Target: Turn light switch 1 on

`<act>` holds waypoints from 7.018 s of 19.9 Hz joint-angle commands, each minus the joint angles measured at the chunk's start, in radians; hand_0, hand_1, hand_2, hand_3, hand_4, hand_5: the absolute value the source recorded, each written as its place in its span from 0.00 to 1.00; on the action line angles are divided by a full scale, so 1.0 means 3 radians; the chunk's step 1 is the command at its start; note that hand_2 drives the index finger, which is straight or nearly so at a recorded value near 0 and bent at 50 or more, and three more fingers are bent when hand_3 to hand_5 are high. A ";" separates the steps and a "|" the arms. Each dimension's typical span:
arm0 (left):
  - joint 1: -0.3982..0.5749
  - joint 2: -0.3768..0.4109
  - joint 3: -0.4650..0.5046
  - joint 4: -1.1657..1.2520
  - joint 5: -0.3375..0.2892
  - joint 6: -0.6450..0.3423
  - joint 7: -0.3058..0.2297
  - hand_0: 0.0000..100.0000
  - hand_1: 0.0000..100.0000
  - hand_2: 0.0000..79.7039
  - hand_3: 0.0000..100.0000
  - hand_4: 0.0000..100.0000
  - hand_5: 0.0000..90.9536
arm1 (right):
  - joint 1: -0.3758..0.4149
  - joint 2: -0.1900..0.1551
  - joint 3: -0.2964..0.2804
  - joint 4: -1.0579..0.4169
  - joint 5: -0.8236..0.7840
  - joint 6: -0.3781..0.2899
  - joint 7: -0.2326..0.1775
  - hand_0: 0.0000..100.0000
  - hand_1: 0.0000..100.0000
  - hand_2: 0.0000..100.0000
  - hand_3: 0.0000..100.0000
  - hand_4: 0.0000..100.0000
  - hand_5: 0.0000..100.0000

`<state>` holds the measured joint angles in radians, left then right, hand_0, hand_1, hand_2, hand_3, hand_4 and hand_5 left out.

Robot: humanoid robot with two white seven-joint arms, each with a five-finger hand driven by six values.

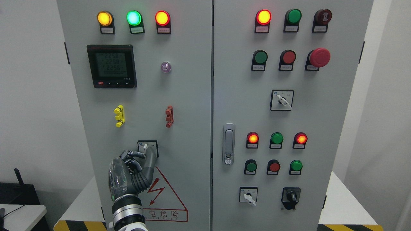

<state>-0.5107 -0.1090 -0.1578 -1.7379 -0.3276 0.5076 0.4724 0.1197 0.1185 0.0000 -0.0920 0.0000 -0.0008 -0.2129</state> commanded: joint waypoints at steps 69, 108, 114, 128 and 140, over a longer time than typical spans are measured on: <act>0.0056 -0.0010 -0.0006 -0.0113 -0.0023 0.0103 -0.0061 0.23 0.31 0.78 1.00 0.98 0.95 | 0.0000 -0.0001 0.0077 0.0000 0.0015 0.0003 -0.0001 0.12 0.39 0.00 0.00 0.00 0.00; 0.2316 0.0276 0.3154 0.1960 0.0576 -0.2587 -0.2106 0.30 0.00 0.25 0.35 0.38 0.25 | 0.0000 -0.0001 0.0077 0.0000 0.0015 0.0003 -0.0001 0.12 0.39 0.00 0.00 0.00 0.00; 0.2500 0.0552 0.3032 0.3556 0.0535 -0.2525 -0.2244 0.36 0.00 0.04 0.15 0.21 0.10 | 0.0000 -0.0001 0.0077 0.0000 0.0015 0.0003 -0.0001 0.12 0.39 0.00 0.00 0.00 0.00; 0.2368 0.0752 0.1535 0.5501 0.0356 -0.2470 -0.2367 0.45 0.00 0.00 0.00 0.00 0.00 | 0.0000 0.0004 0.0077 0.0000 0.0015 0.0003 -0.0001 0.12 0.39 0.00 0.00 0.00 0.00; 0.1989 0.0573 0.1380 0.5885 -0.0355 -0.2173 -0.2285 0.41 0.00 0.00 0.00 0.00 0.00 | 0.0000 0.0004 0.0077 0.0000 0.0015 0.0003 -0.0001 0.12 0.39 0.00 0.00 0.00 0.00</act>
<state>0.1245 0.0898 0.3514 -0.1915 -0.3796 -0.1535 -0.2136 0.1198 0.1185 0.0000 -0.0920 0.0000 -0.0008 -0.2127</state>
